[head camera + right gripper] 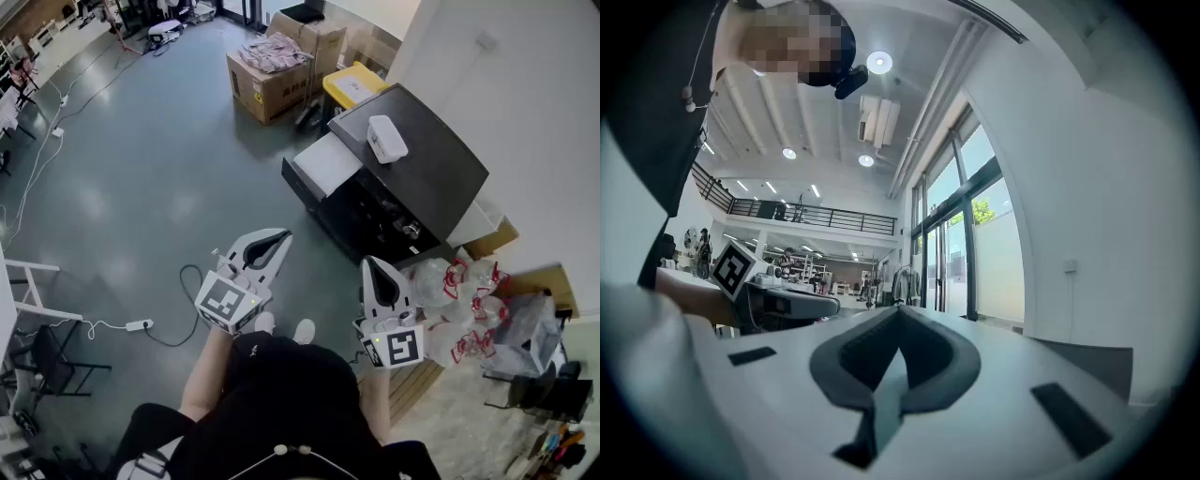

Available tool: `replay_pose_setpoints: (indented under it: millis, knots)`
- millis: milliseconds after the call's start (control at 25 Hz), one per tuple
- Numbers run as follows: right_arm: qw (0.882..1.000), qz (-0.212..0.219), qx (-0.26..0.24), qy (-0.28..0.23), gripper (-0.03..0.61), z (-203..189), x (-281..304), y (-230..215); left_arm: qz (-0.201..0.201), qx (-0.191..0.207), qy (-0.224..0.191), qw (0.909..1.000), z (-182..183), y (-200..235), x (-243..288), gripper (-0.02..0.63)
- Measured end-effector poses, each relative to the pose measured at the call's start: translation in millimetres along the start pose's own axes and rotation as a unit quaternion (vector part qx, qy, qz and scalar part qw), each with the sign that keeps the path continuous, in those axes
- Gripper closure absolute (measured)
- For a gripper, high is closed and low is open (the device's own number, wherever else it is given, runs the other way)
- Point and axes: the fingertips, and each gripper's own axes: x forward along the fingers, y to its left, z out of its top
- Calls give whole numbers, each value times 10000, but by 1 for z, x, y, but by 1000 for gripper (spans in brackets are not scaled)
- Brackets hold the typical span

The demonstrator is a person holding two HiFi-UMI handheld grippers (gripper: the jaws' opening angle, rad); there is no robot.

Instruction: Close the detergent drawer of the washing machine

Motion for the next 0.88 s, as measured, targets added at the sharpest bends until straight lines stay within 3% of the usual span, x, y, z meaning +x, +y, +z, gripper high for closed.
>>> replay_pose_setpoints:
  millis: [240, 520, 760, 840, 880]
  knots:
    - [10000, -15, -5, 36, 577, -2, -1, 3, 90, -54, 138, 9998, 1, 3, -1, 607]
    - [10000, -10, 62, 65, 577, -2, -4, 6, -55, -48, 17, 10000, -3, -3, -4, 607]
    - [9991, 143, 376, 98, 575, -17, 0, 10, -497, -84, 80, 9987, -10, -8, -8, 601]
    - [9989, 168, 392, 206, 575, -24, 3, 12, -635, -20, 258, 9976, -16, -7, -9, 504]
    - [9987, 204, 380, 273, 575, -27, 6, 14, -685, -2, 294, 9972, -17, -6, -10, 485]
